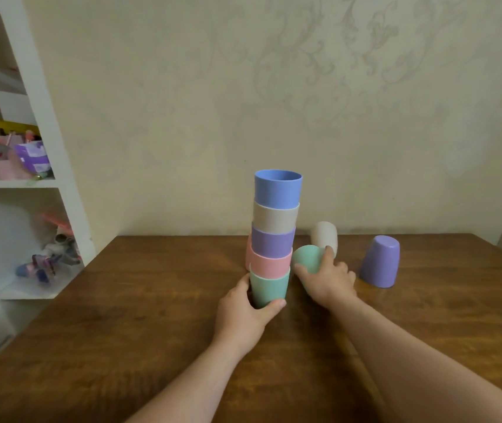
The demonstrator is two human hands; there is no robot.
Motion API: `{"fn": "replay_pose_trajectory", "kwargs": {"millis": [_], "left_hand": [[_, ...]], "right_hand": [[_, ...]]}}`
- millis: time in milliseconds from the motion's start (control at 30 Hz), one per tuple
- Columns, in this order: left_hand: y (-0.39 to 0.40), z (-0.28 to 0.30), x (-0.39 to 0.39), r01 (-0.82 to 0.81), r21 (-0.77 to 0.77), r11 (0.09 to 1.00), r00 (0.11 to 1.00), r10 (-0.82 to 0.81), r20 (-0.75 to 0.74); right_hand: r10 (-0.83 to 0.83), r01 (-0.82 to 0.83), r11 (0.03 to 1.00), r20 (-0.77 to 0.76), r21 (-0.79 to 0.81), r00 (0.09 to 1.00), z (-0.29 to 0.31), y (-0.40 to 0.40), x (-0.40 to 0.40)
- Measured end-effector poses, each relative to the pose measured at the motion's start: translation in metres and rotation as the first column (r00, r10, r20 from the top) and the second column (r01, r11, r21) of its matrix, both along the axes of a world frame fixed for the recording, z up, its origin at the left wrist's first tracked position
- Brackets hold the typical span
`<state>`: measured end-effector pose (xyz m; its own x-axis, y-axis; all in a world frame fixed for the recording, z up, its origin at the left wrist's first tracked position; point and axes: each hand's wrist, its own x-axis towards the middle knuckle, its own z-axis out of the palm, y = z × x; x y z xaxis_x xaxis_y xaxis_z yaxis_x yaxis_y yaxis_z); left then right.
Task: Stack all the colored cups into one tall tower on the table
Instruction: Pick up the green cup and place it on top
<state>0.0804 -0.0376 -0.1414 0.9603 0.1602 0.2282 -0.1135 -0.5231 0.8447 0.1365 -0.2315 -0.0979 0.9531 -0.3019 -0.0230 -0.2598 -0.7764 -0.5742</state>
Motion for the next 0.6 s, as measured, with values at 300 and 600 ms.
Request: {"fn": "replay_pose_trajectory", "kwargs": {"millis": [300, 600], "left_hand": [[0.001, 0.003, -0.001, 0.015, -0.025, 1.0, 0.999, -0.016, -0.031], [0.003, 0.008, -0.006, 0.084, -0.031, 0.996, 0.995, -0.085, -0.049]], "right_hand": [[0.096, -0.092, 0.959, -0.004, 0.27, 0.995, 0.021, -0.011, -0.012], [-0.182, -0.434, 0.627, 0.664, 0.646, 0.725, 0.189, -0.01, -0.034]]}}
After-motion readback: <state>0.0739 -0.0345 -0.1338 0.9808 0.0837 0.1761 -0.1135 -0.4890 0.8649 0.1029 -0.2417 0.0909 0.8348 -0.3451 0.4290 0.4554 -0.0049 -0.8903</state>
